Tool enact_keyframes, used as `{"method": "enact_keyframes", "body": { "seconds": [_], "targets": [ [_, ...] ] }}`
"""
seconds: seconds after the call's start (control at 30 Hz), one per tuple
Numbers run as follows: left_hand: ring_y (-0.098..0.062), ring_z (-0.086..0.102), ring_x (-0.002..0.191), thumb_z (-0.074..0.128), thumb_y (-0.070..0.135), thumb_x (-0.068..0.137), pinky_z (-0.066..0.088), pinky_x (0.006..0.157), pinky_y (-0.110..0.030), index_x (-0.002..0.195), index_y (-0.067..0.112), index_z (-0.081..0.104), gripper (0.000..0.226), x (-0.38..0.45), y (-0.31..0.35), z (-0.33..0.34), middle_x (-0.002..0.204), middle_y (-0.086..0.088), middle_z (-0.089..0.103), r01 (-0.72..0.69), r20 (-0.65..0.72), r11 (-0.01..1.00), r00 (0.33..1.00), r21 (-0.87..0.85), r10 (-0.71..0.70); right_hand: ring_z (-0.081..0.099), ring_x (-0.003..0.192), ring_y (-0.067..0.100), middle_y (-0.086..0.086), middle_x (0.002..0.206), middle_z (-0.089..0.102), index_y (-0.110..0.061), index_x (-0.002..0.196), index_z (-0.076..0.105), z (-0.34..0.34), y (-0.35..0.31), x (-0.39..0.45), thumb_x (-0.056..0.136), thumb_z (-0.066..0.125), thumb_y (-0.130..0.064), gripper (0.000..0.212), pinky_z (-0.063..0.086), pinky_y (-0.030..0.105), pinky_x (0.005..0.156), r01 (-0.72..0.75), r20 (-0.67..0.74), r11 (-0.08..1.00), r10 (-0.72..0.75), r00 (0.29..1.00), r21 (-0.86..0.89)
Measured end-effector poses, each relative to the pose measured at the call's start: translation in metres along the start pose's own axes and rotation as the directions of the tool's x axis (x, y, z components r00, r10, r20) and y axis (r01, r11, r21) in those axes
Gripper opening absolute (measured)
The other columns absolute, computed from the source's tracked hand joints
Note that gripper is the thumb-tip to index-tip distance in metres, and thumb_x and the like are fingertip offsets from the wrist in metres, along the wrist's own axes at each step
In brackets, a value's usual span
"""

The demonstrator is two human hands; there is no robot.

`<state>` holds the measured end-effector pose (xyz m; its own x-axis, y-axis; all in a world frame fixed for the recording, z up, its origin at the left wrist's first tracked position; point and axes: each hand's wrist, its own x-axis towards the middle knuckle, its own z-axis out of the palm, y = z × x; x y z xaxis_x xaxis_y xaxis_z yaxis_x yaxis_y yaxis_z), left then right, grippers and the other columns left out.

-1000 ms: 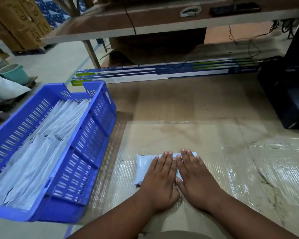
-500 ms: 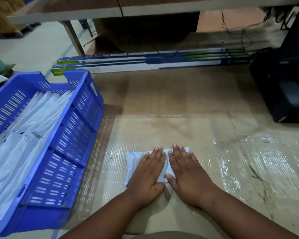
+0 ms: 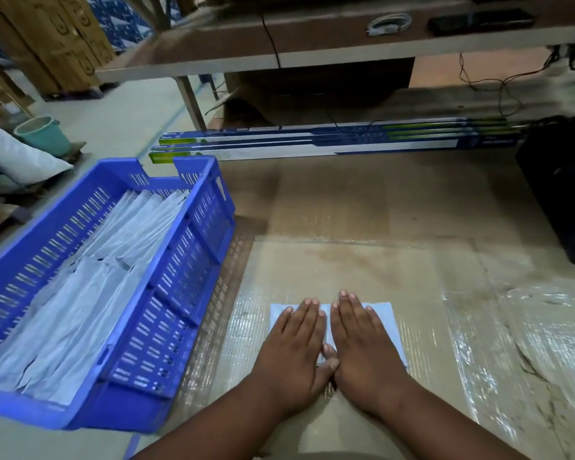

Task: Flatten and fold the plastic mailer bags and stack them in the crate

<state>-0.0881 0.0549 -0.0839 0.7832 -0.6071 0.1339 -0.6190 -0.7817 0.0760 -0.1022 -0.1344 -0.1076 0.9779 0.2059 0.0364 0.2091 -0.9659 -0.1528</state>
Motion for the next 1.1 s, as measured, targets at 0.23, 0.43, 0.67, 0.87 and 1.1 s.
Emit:
{"method": "enact_keyframes", "body": {
  "seconds": [0.23,0.43,0.67,0.87,1.1],
  "targets": [
    [-0.024,0.0,0.165,0.025,0.062,0.109,0.017,0.13,-0.054,0.168,0.008,0.021,0.08,-0.003,-0.007,0.004,0.177,-0.011,0.008,0.002,0.074,1.0,0.997,-0.013,-0.001,0.019,0.161,0.033,0.019,0.173,0.017,-0.001,0.163,0.03,0.004,0.0,0.0,0.107,0.028,-0.051,0.075,0.016,0.05,0.124,0.01,-0.038,1.0,-0.01,0.999,-0.005],
    [-0.019,0.001,0.165,0.031,0.051,0.113,0.015,0.132,-0.048,0.168,0.006,0.019,0.071,-0.004,-0.013,0.01,0.177,-0.01,0.008,0.027,-0.001,0.98,1.0,-0.198,-0.028,-0.011,0.163,0.024,0.01,0.176,-0.011,-0.008,0.167,0.003,-0.002,0.001,-0.001,0.106,0.019,-0.05,0.076,0.0,0.047,0.128,-0.004,0.071,0.999,0.002,0.997,0.035],
    [0.007,0.018,0.157,0.043,0.046,0.108,0.016,0.133,-0.037,0.166,0.034,0.027,0.061,-0.005,-0.041,-0.015,0.172,0.02,0.023,0.287,0.182,0.35,0.935,-0.892,-0.303,-0.017,0.158,0.002,-0.009,0.174,-0.011,-0.023,0.169,0.012,-0.023,0.008,-0.001,0.101,0.01,-0.059,0.077,-0.009,0.033,0.13,-0.048,0.098,0.978,0.028,0.995,0.205],
    [-0.017,0.011,0.164,0.043,0.036,0.109,0.013,0.132,-0.041,0.166,0.017,0.032,0.061,-0.031,-0.045,-0.016,0.177,0.001,0.015,0.058,-0.137,0.92,0.983,-0.388,-0.119,-0.008,0.163,0.019,0.003,0.177,-0.003,-0.025,0.168,0.019,-0.04,-0.02,-0.004,0.106,0.026,-0.06,0.072,0.001,0.055,0.127,0.084,0.03,0.996,-0.084,0.996,0.008],
    [-0.026,0.01,0.164,0.045,0.052,0.104,0.023,0.125,-0.052,0.167,0.008,0.027,0.078,-0.055,-0.039,0.004,0.177,-0.012,0.013,0.04,0.009,0.999,0.999,-0.03,-0.04,0.02,0.161,0.028,0.011,0.174,0.02,-0.017,0.162,0.038,-0.029,-0.037,-0.015,0.097,0.047,-0.056,0.077,0.018,0.064,0.121,0.178,0.042,0.981,-0.175,0.984,-0.076]
  ]
}}
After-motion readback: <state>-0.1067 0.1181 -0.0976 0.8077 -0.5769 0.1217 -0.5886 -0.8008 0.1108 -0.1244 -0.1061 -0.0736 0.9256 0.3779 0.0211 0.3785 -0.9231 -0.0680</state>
